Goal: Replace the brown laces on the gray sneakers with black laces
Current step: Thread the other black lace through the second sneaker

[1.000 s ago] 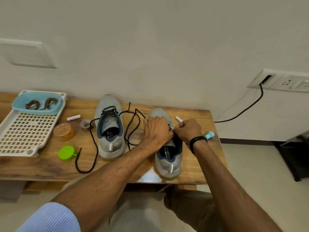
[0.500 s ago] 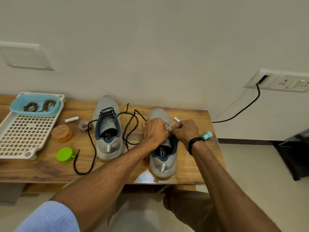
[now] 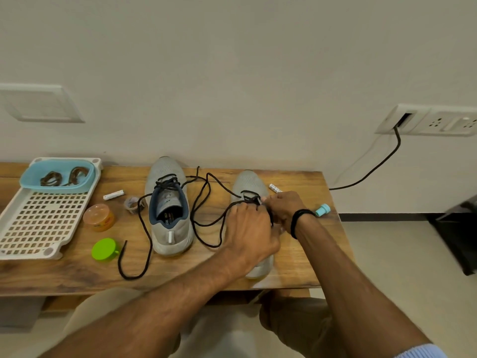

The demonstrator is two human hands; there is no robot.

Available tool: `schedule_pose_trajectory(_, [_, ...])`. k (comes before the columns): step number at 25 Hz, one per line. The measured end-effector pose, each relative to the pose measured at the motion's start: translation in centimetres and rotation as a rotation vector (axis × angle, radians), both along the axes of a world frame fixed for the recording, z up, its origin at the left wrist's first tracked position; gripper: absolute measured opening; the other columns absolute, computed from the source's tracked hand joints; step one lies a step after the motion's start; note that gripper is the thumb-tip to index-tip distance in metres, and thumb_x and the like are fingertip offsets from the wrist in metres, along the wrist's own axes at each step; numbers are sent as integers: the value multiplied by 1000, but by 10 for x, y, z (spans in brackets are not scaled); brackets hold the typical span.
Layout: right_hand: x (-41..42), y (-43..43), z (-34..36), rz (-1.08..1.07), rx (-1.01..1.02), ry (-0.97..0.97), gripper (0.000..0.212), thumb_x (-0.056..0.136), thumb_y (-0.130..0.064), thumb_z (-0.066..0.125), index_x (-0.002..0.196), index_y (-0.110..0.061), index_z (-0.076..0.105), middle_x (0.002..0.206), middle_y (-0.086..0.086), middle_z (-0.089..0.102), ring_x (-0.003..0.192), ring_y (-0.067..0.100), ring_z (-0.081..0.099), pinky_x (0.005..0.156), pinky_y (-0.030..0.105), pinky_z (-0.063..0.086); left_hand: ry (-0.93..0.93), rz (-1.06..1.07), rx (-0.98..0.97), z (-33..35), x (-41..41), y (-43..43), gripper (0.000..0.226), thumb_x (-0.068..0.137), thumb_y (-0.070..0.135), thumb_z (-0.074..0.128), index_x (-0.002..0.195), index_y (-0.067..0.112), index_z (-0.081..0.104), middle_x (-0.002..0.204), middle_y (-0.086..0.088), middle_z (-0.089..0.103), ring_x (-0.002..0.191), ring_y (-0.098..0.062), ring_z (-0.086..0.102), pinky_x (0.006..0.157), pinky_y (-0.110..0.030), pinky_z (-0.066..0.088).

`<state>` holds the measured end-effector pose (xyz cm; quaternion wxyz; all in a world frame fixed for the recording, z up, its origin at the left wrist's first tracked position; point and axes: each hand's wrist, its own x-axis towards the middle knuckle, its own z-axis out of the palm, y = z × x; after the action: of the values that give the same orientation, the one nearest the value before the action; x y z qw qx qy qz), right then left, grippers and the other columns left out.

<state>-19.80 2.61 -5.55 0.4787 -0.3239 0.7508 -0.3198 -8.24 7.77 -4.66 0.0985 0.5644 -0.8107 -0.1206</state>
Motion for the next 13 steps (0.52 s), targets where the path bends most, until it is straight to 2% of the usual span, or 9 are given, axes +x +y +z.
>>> schedule_pose_trajectory(1, [0, -2, -3, 1, -15, 8, 35, 89, -17, 69, 60, -12, 52, 65, 8, 51, 60, 18, 45, 57, 26, 44, -117, -5, -26, -2, -2, 4, 48, 86, 57, 44, 92, 14, 65, 88, -4, 65, 88, -22, 59, 91, -40, 41])
schedule_pose_trajectory(3, [-1, -5, -6, 67, -49, 145, 38, 91, -17, 66, 58, -12, 49, 63, 8, 50, 62, 19, 46, 67, 34, 46, -272, -23, -45, -1, -7, 11, 50, 91, 54, 37, 86, 13, 64, 81, -5, 66, 79, -22, 58, 99, -44, 34])
schedule_pose_trajectory(5, [-2, -7, -10, 83, -79, 271, 46, 92, -16, 63, 51, -13, 43, 53, 2, 44, 54, 16, 41, 65, 30, 42, -264, -32, -56, 1, -10, 14, 42, 98, 44, 35, 77, 15, 57, 73, -4, 64, 65, -20, 51, 103, -44, 32])
schedule_pose_trajectory(7, [-8, -7, -5, 36, -76, 363, 40, 91, -15, 61, 53, -10, 49, 53, 2, 47, 52, 16, 44, 55, 26, 37, -239, -31, -41, 1, -10, 14, 37, 101, 35, 35, 77, 16, 56, 75, -4, 65, 63, -19, 48, 105, -41, 32])
schedule_pose_trajectory(9, [-21, -10, 4, -120, -129, 453, 26, 89, -12, 58, 66, 0, 63, 64, 9, 61, 61, 24, 55, 50, 27, 40, -254, -33, -36, 1, -9, 13, 35, 101, 29, 35, 82, 15, 60, 78, -3, 65, 65, -20, 54, 106, -40, 29])
schedule_pose_trajectory(10, [-30, -13, 9, -273, -213, 437, 21, 88, -9, 55, 75, 3, 65, 71, 13, 67, 66, 27, 62, 53, 30, 48, -261, -41, -40, 2, -8, 13, 34, 101, 28, 35, 82, 15, 61, 75, -3, 63, 64, -19, 54, 106, -41, 29])
schedule_pose_trajectory(12, [-43, -17, 14, -625, -408, 246, 18, 88, -15, 55, 81, -4, 66, 80, 13, 72, 74, 28, 69, 69, 40, 59, -279, -81, -46, 4, -8, 14, 33, 101, 26, 36, 80, 16, 59, 66, -1, 51, 58, -18, 46, 103, -42, 30])
schedule_pose_trajectory(13, [-48, -17, 14, -701, -422, 161, 20, 89, -25, 56, 77, -11, 65, 79, 9, 72, 75, 26, 70, 73, 42, 59, -293, -95, -53, 3, -9, 15, 33, 101, 26, 36, 79, 16, 58, 63, 0, 45, 56, -17, 43, 101, -42, 30])
